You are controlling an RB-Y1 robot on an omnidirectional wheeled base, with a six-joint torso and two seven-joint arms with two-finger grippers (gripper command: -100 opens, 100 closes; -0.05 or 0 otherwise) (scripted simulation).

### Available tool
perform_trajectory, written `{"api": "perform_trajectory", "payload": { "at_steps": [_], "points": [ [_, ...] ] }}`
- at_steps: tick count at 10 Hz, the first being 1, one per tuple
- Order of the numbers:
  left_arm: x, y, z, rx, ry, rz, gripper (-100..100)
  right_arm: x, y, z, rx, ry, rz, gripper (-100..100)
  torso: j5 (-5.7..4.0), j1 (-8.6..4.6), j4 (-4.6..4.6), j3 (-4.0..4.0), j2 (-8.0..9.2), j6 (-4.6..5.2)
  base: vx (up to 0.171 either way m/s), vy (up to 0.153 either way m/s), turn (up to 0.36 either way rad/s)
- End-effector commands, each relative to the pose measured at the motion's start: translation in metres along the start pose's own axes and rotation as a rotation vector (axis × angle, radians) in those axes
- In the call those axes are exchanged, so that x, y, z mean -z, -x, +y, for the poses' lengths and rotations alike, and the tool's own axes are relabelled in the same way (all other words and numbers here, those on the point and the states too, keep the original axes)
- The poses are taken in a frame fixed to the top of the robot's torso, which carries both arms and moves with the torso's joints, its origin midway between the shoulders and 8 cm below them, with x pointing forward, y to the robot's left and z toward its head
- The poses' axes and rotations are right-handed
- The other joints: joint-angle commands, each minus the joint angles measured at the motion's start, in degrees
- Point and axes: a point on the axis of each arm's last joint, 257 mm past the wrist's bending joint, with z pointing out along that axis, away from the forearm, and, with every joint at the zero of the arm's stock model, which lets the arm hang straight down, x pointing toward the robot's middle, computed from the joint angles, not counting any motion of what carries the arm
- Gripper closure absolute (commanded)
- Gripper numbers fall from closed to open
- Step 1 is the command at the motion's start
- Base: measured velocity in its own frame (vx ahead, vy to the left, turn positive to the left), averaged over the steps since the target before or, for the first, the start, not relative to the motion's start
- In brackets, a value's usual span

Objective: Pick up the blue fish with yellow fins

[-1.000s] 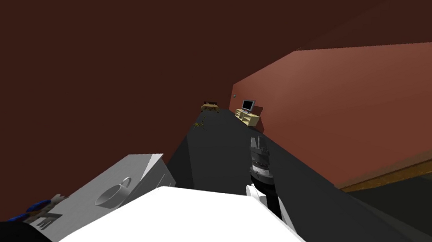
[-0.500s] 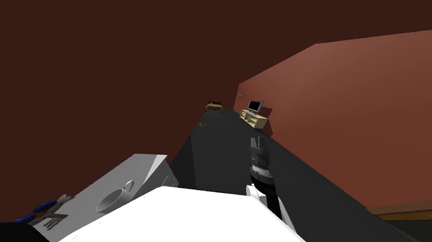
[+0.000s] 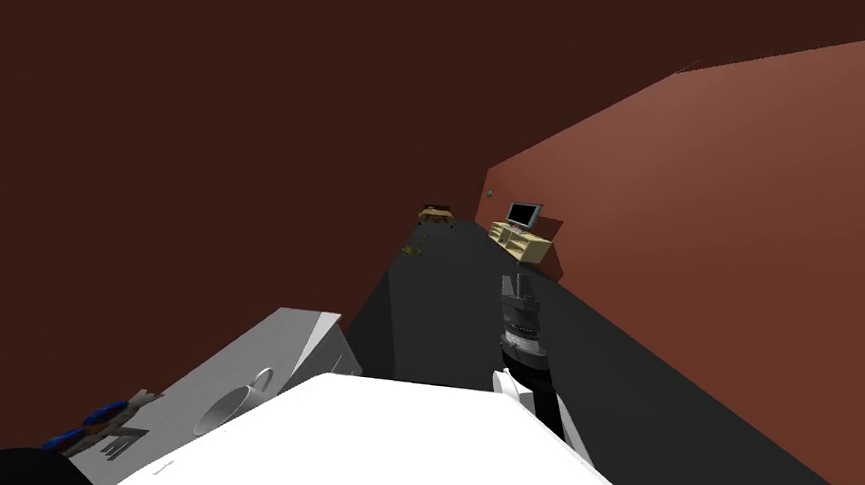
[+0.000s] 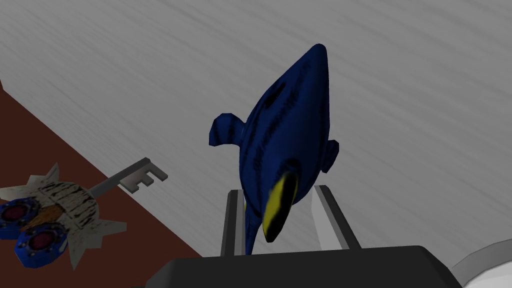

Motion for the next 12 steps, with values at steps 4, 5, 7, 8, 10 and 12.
{"api": "perform_trajectory", "payload": {
  "at_steps": [4, 5, 7, 8, 10, 12],
  "points": [
    [0.015, -0.015, 0.013, -0.057, -0.005, 0.029, 100, 0.000, 0.000, 0.000, 0.000, 0.000, 0.000, 0, -0.03, -0.14, 0.02, 0.06, 0.12, 0.00, 0.113, 0.051, 0.134],
    [0.025, -0.024, 0.022, -0.044, -0.009, 0.044, 100, 0.000, 0.000, 0.000, 0.000, 0.000, 0.000, 0, -0.04, -0.10, 0.02, 0.04, 0.08, 0.09, 0.195, 0.069, 0.280],
    [0.025, -0.024, 0.022, -0.091, -0.010, 0.044, 100, 0.000, 0.000, 0.000, 0.000, 0.000, 0.000, 0, -0.03, -0.07, 0.00, -0.06, -0.10, 0.16, 0.112, 0.048, 0.050],
    [0.035, -0.032, 0.029, -0.074, -0.014, 0.057, 100, 0.000, 0.000, 0.000, 0.000, 0.000, 0.000, 0, -0.05, -0.13, 0.06, 0.08, 0.16, 0.21, 0.121, 0.052, 0.223],
    [0.035, -0.032, 0.029, -0.120, -0.016, 0.057, 100, 0.000, 0.000, 0.000, 0.000, 0.000, 0.000, 0, -0.06, -0.15, 0.04, 0.06, 0.12, 0.10, 0.086, 0.030, 0.091],
    [0.045, -0.041, 0.037, -0.133, -0.022, 0.066, 100, 0.000, 0.000, 0.000, 0.000, 0.000, 0.000, 0, -0.09, -0.22, 0.04, 0.09, 0.16, 0.01, 0.135, 0.034, 0.197]
  ]
}}
